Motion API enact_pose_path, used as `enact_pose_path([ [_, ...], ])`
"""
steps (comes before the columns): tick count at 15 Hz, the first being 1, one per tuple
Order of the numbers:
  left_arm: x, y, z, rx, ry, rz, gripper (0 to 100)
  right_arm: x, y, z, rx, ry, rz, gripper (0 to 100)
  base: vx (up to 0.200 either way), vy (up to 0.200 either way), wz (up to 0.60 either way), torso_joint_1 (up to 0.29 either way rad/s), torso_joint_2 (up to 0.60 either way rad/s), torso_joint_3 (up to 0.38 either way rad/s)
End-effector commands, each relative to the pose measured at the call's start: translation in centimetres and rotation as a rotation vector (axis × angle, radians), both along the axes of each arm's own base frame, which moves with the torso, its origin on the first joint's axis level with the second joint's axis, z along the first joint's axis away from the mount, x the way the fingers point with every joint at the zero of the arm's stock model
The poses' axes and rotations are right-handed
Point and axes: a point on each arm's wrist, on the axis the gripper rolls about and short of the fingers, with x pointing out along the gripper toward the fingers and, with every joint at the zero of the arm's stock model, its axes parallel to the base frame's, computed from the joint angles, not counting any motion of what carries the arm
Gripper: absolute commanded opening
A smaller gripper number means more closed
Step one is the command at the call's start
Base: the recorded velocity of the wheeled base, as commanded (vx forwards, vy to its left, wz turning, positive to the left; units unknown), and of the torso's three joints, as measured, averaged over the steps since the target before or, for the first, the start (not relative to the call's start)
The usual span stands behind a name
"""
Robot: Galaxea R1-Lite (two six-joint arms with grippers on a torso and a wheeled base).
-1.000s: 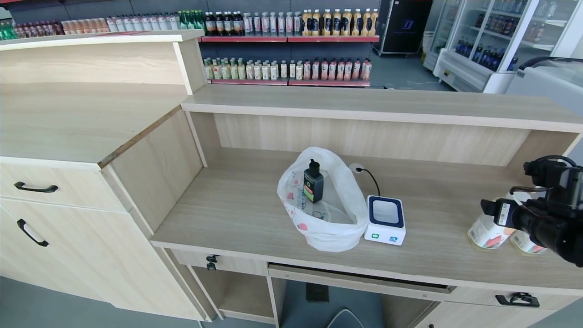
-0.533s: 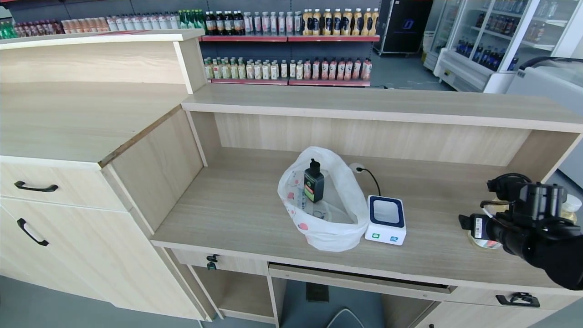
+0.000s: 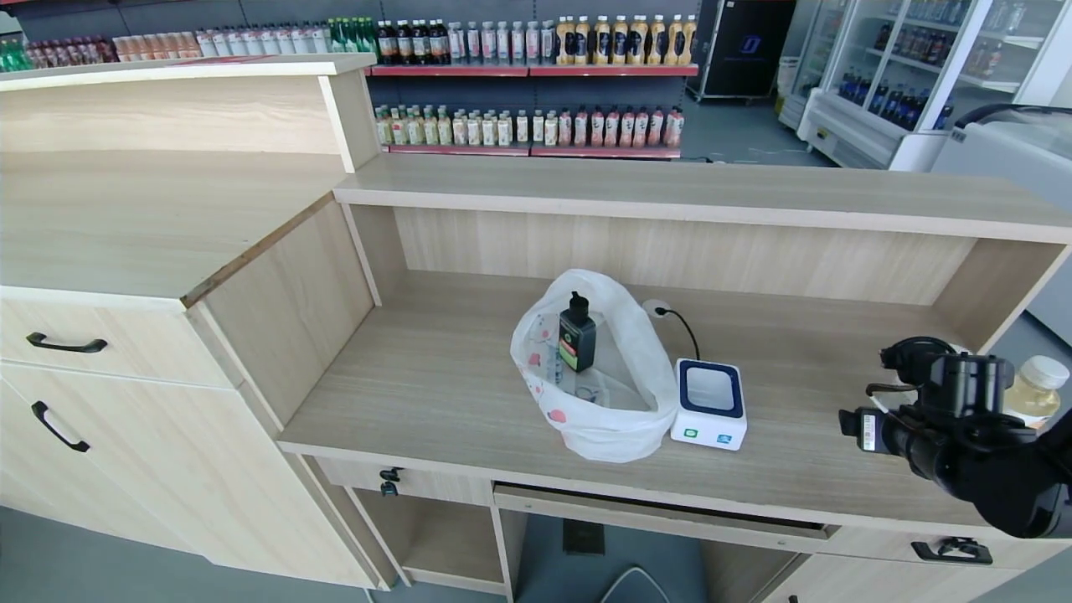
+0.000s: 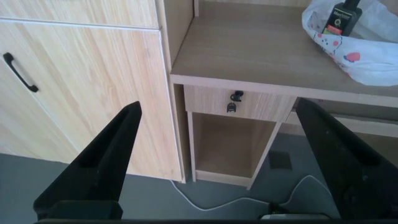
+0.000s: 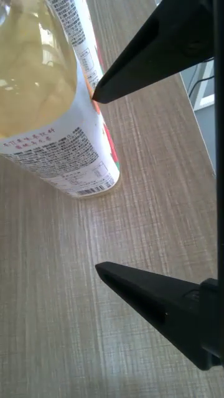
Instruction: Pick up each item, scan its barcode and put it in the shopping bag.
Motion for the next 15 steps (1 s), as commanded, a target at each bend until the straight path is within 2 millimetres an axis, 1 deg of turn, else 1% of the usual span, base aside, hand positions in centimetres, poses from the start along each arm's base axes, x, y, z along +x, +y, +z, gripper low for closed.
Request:
enact_pose_path([
  [1, 0.0, 0.0, 0.0, 0.0, 0.0, 0.0, 100, -0.7, 0.1, 1.0, -0.002, 0.001, -0.001, 100, 0.0, 0.0, 0.0, 0.0, 0.0, 0.0],
  [3, 0.0, 0.0, 0.0, 0.0, 0.002, 0.0, 100, -1.1, -0.1, 1.6, -0.017, -0.002, -0.034, 100, 0.0, 0.0, 0.0, 0.0, 0.0, 0.0],
  [5, 0.0, 0.0, 0.0, 0.0, 0.002, 0.0, 100, -1.2, -0.6, 1.7, -0.033, -0.005, -0.081, 100, 0.0, 0.0, 0.0, 0.0, 0.0, 0.0],
  [7, 0.0, 0.0, 0.0, 0.0, 0.002, 0.0, 100, -1.0, -0.7, 1.3, -0.03, -0.001, -0.091, 100, 0.0, 0.0, 0.0, 0.0, 0.0, 0.0],
  [10, 0.0, 0.0, 0.0, 0.0, 0.002, 0.0, 100, -0.1, -0.8, 0.6, -0.029, -0.028, -0.09, 100, 0.0, 0.0, 0.0, 0.0, 0.0, 0.0],
  [13, 0.0, 0.0, 0.0, 0.0, 0.0, 0.0, 100, 0.1, -1.2, 0.0, -0.032, -0.014, -0.097, 100, 0.0, 0.0, 0.0, 0.0, 0.0, 0.0],
  [15, 0.0, 0.0, 0.0, 0.0, 0.002, 0.0, 100, 0.2, -1.3, 0.0, -0.034, -0.018, -0.098, 100, 0.0, 0.0, 0.0, 0.0, 0.0, 0.0],
])
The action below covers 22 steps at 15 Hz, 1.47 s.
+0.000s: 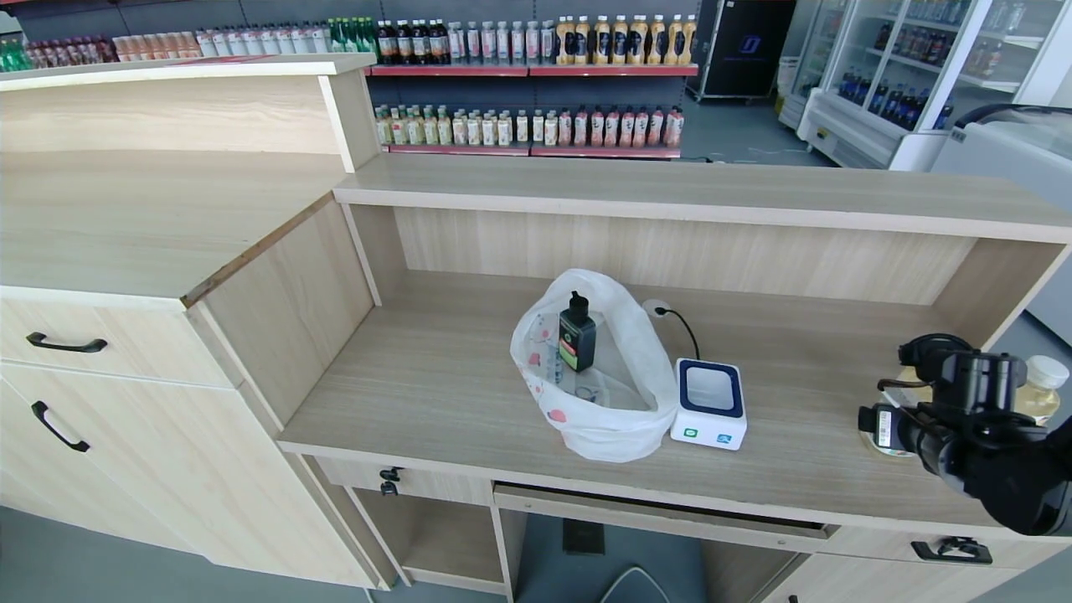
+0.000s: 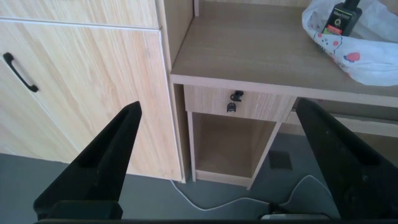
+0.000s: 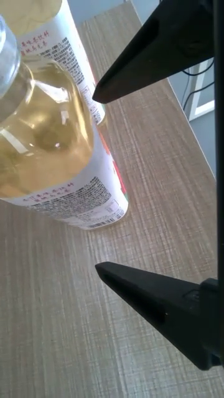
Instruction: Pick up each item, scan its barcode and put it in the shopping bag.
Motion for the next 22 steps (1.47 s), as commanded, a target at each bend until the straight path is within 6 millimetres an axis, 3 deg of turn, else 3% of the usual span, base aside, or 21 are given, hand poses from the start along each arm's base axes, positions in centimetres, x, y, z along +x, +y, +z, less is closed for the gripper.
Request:
enact_pose_path([
  [1, 0.0, 0.0, 0.0, 0.0, 0.002, 0.0, 100, 0.2, -0.1, -0.3, 0.0, 0.008, -0.001, 100, 0.0, 0.0, 0.0, 0.0, 0.0, 0.0],
  [6, 0.0, 0.0, 0.0, 0.0, 0.002, 0.0, 100, 0.4, 0.0, -0.2, -0.007, 0.008, 0.019, 100, 0.0, 0.0, 0.0, 0.0, 0.0, 0.0],
  [10, 0.0, 0.0, 0.0, 0.0, 0.002, 0.0, 100, 0.6, -0.7, -0.2, 0.013, 0.01, 0.094, 100, 0.0, 0.0, 0.0, 0.0, 0.0, 0.0],
  [19, 0.0, 0.0, 0.0, 0.0, 0.0, 0.0, 100, -0.2, -3.2, 0.6, -0.054, 0.027, 0.068, 100, 0.0, 0.0, 0.0, 0.0, 0.0, 0.0],
  [22, 0.0, 0.0, 0.0, 0.0, 0.002, 0.0, 100, 0.7, -3.4, 0.2, -0.046, -0.004, 0.104, 100, 0.0, 0.0, 0.0, 0.0, 0.0, 0.0],
])
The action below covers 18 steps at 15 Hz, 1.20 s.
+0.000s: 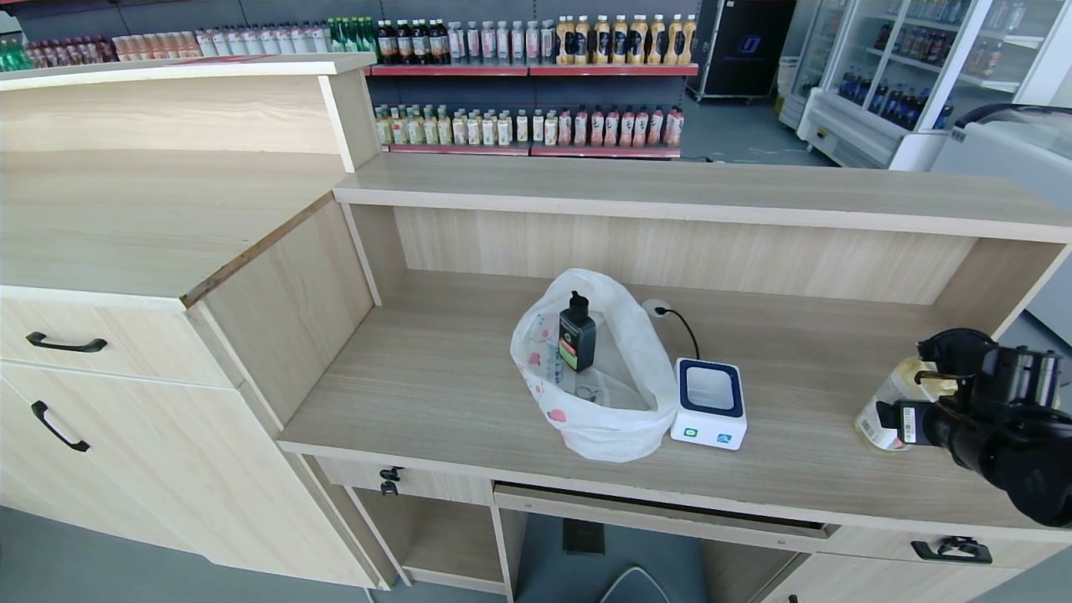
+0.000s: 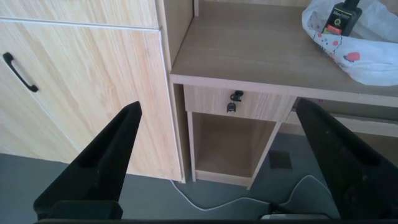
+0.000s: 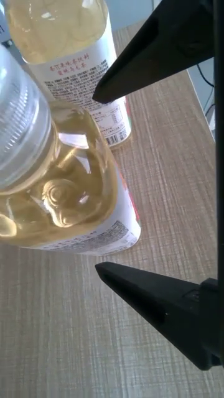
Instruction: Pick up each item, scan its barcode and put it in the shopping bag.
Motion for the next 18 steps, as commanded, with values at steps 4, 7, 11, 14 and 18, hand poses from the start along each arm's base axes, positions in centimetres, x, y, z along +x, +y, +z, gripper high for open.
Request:
enact_pose_path([
  [4, 0.0, 0.0, 0.0, 0.0, 0.002, 0.001, 100, 1.5, -0.1, -1.0, 0.005, -0.012, 0.023, 100, 0.0, 0.0, 0.0, 0.0, 0.0, 0.0],
  [7, 0.0, 0.0, 0.0, 0.0, 0.002, 0.001, 100, 2.0, -0.1, -1.7, 0.007, -0.021, 0.036, 100, 0.0, 0.0, 0.0, 0.0, 0.0, 0.0],
  [11, 0.0, 0.0, 0.0, 0.0, 0.002, 0.001, 100, 2.7, 0.0, -2.4, 0.016, -0.03, 0.067, 100, 0.0, 0.0, 0.0, 0.0, 0.0, 0.0],
  [14, 0.0, 0.0, 0.0, 0.0, 0.002, 0.001, 100, 3.4, 0.2, -3.0, 0.022, -0.056, 0.11, 100, 0.0, 0.0, 0.0, 0.0, 0.0, 0.0],
  [18, 0.0, 0.0, 0.0, 0.0, 0.001, 0.001, 100, 4.0, 0.5, -3.4, 0.007, -0.074, 0.155, 100, 0.0, 0.0, 0.0, 0.0, 0.0, 0.0],
])
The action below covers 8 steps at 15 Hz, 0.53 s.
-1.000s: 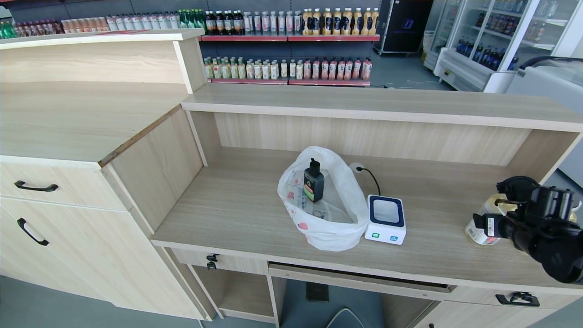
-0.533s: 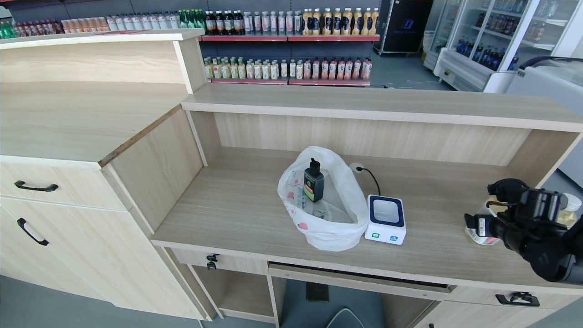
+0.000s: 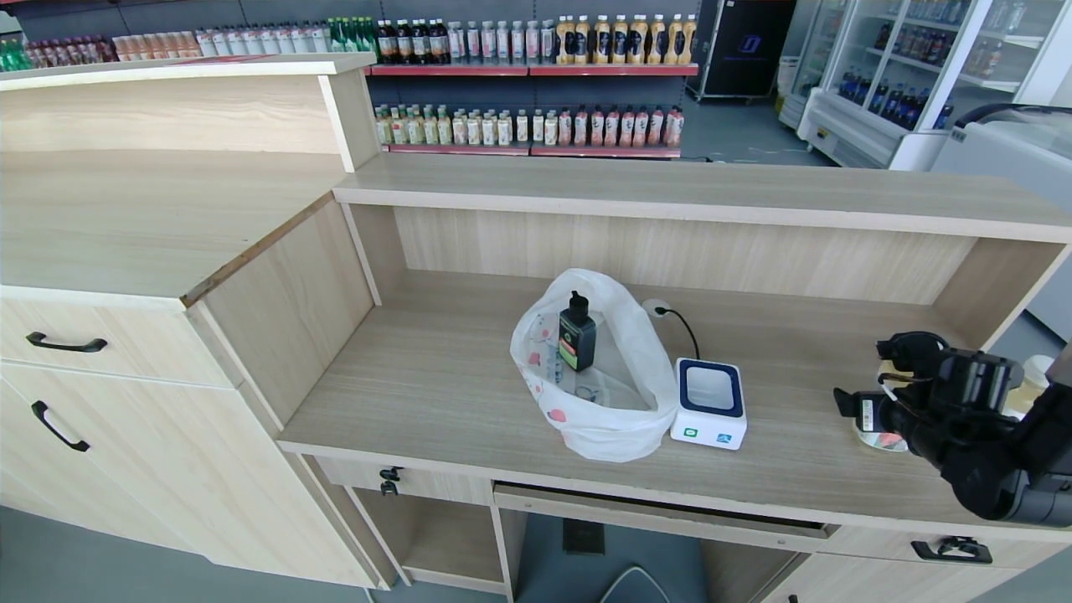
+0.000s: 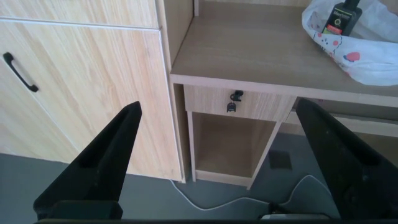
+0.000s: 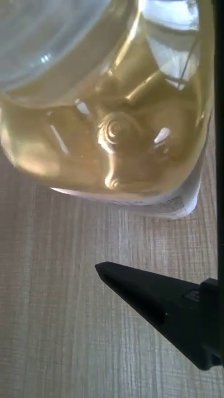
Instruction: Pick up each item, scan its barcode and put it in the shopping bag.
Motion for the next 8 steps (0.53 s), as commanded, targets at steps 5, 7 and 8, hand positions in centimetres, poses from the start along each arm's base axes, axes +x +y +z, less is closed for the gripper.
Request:
enact_pose_path([
  [5, 0.01, 0.0, 0.0, 0.0, 0.002, 0.0, 100, 0.93, 0.08, -0.33, 0.009, -0.018, 0.041, 100, 0.0, 0.0, 0.0, 0.0, 0.0, 0.0],
  [7, 0.01, 0.0, 0.01, 0.0, 0.001, 0.0, 100, 0.96, 0.1, -0.46, 0.011, -0.028, 0.053, 100, 0.0, 0.0, 0.0, 0.0, 0.0, 0.0],
  [8, 0.01, 0.0, 0.01, 0.0, 0.001, 0.0, 100, 0.97, 0.1, -0.43, 0.01, -0.031, 0.055, 100, 0.0, 0.0, 0.0, 0.0, 0.0, 0.0],
])
